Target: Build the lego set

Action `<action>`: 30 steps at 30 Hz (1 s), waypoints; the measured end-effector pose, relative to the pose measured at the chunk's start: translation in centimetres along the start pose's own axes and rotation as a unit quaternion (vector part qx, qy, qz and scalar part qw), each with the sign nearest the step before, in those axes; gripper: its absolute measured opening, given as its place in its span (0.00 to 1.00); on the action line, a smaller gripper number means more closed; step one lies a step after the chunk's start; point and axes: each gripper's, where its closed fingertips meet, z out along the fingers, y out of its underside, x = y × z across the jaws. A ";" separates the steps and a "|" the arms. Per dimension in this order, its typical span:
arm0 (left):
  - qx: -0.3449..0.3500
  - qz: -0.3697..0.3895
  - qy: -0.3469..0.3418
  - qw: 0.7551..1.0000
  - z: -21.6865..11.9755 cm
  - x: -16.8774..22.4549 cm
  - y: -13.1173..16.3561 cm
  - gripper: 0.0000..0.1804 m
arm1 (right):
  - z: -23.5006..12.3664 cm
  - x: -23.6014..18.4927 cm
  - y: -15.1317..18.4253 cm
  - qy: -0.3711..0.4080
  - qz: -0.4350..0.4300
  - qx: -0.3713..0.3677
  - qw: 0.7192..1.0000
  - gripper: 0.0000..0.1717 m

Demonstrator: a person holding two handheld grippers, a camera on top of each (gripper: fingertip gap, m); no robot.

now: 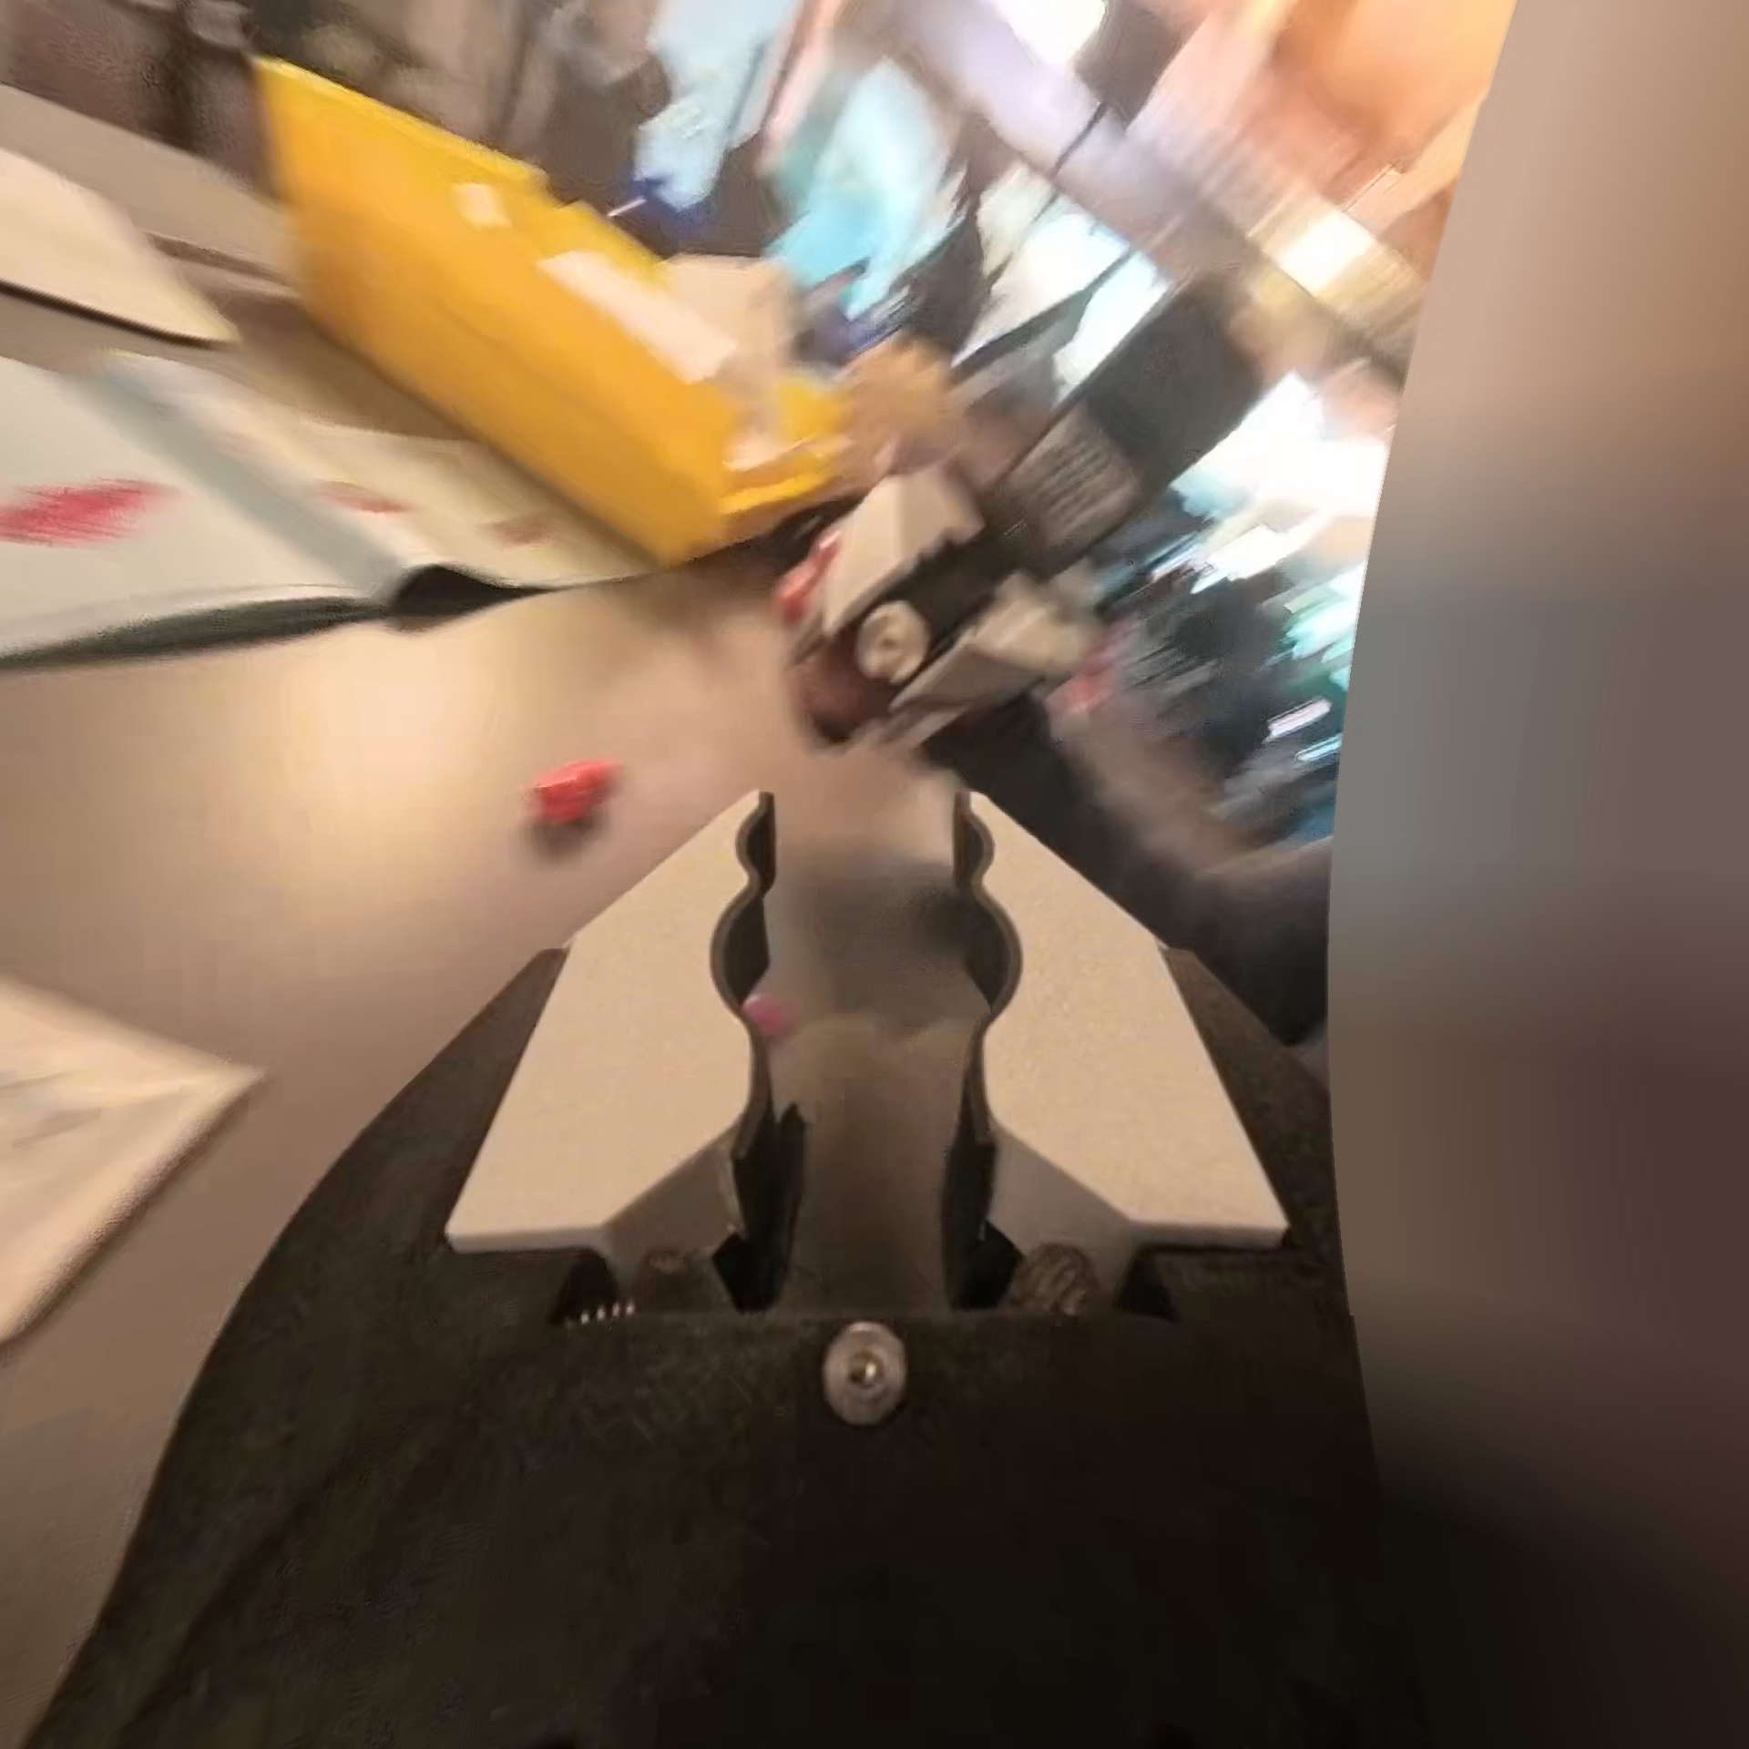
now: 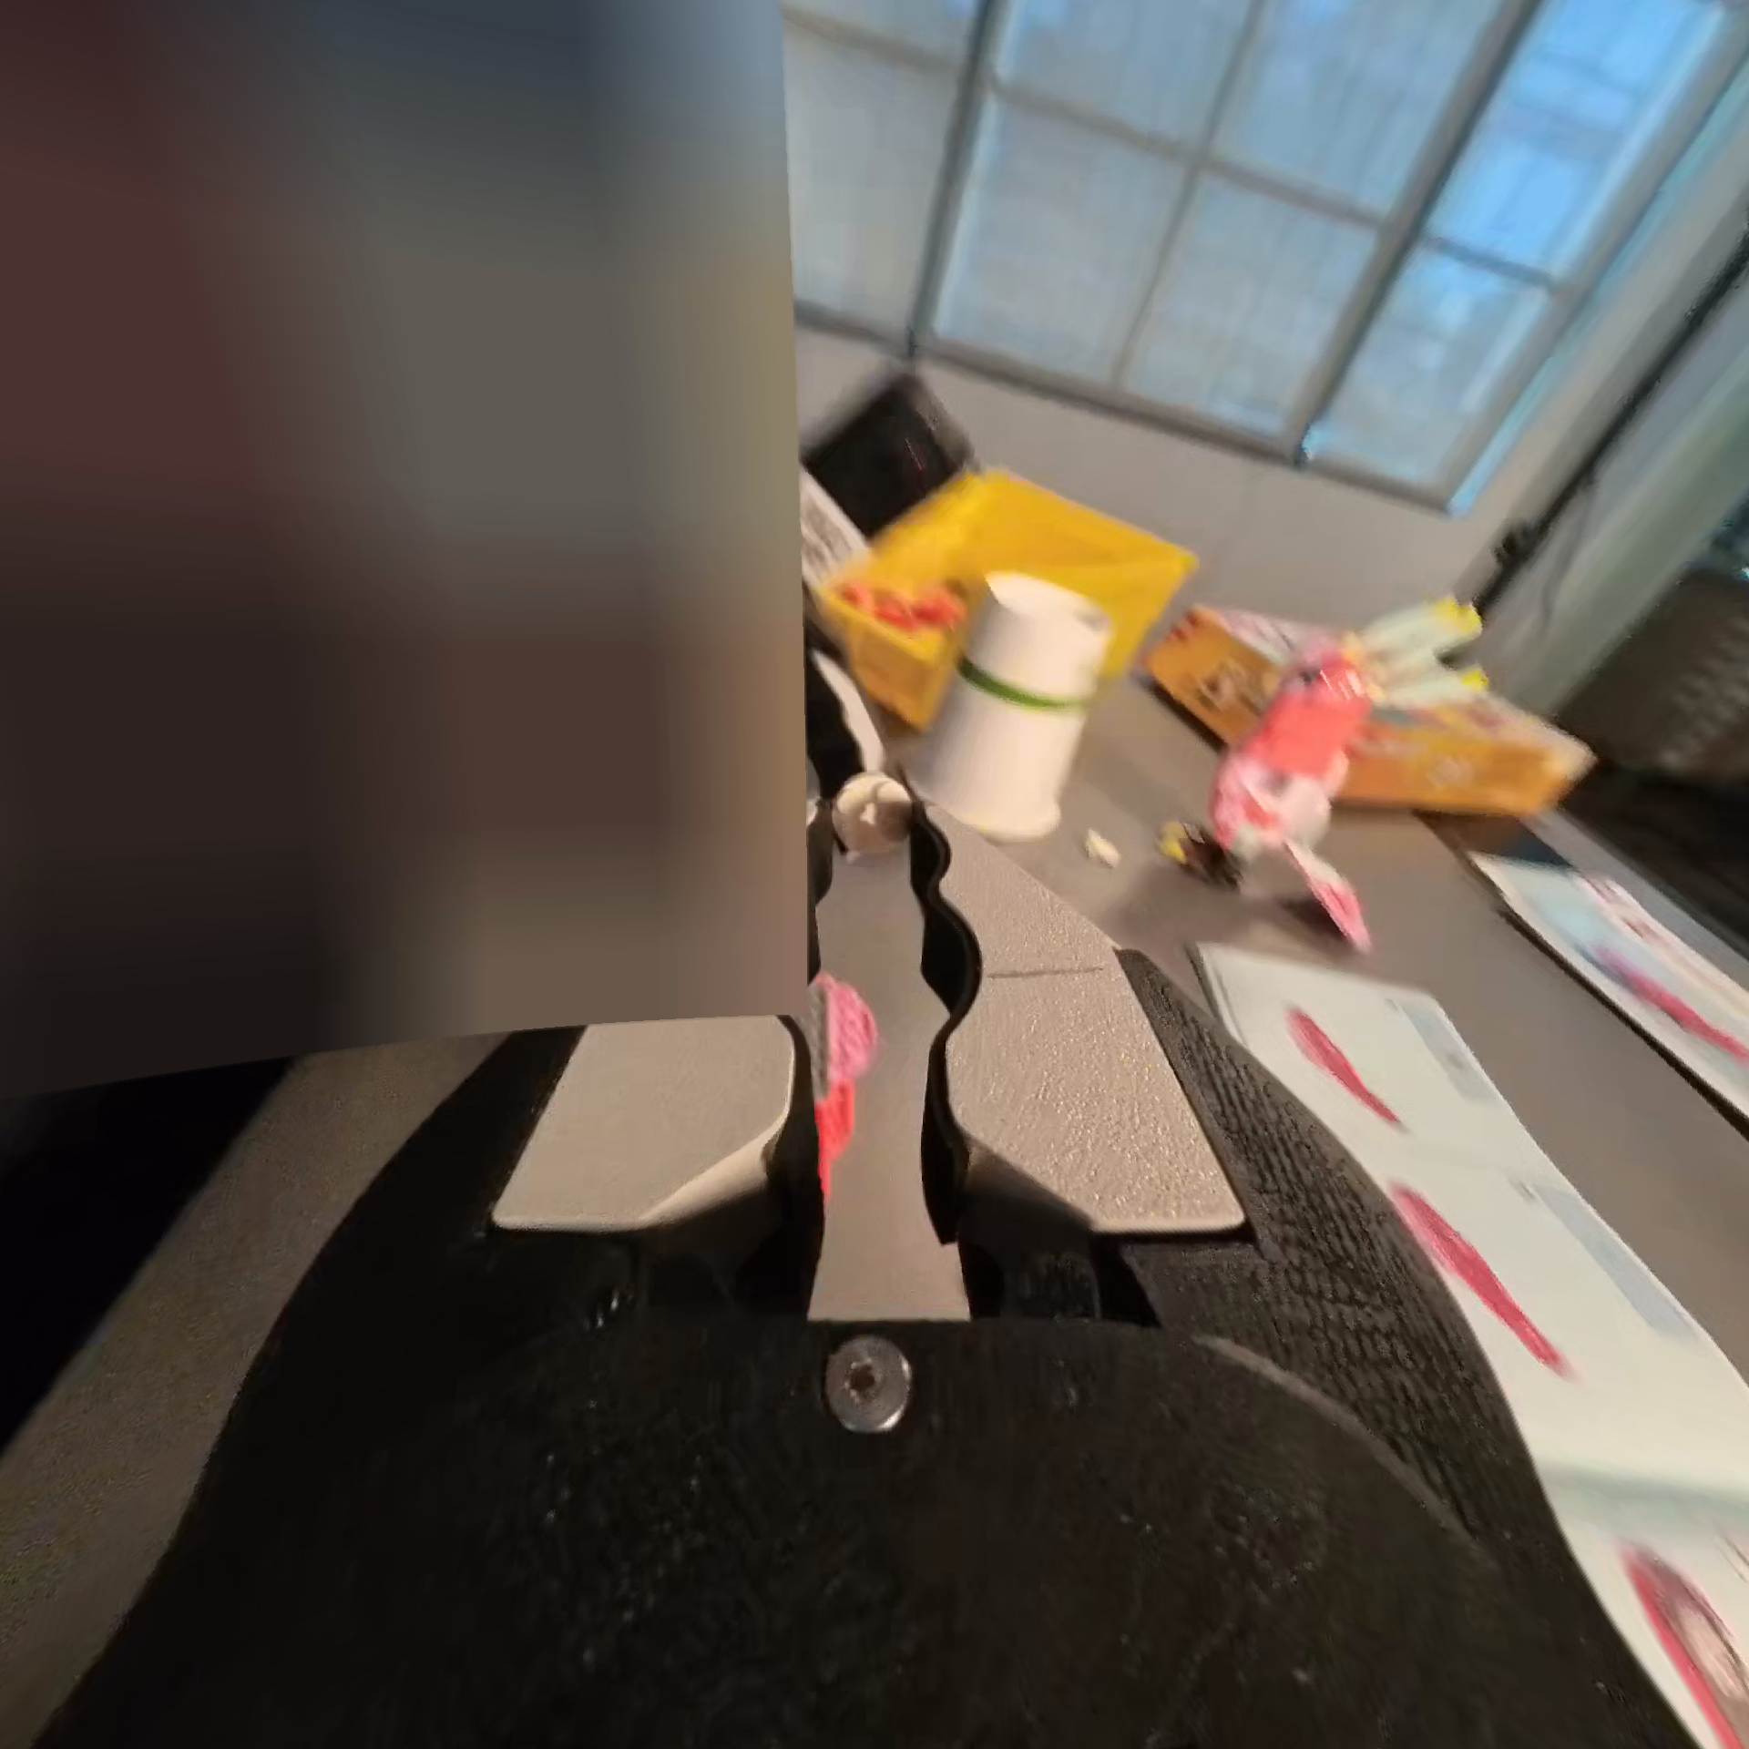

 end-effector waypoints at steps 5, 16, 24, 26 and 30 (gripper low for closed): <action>-0.159 0.197 -0.155 0.955 -1.4 -4.4 3.4 0.25 | -0.8 0.5 5.8 -0.004 0.041 -0.161 0.986 0.08; -0.261 0.228 -0.135 0.928 -1.5 -6.6 6.5 0.33 | -7.3 0.4 10.2 0.026 0.091 -0.462 0.882 0.08; -0.305 0.243 -0.107 0.915 -1.3 -6.8 7.6 0.32 | -1.8 -2.0 8.1 -0.041 0.034 -0.419 0.906 0.08; -0.306 0.246 -0.101 0.914 -1.2 -6.7 7.7 0.31 | -0.3 -2.3 8.0 -0.048 0.015 -0.418 0.907 0.08; -0.312 0.252 -0.081 0.913 -0.9 -6.3 7.9 0.26 | 1.8 -2.5 8.2 -0.053 -0.004 -0.414 0.909 0.08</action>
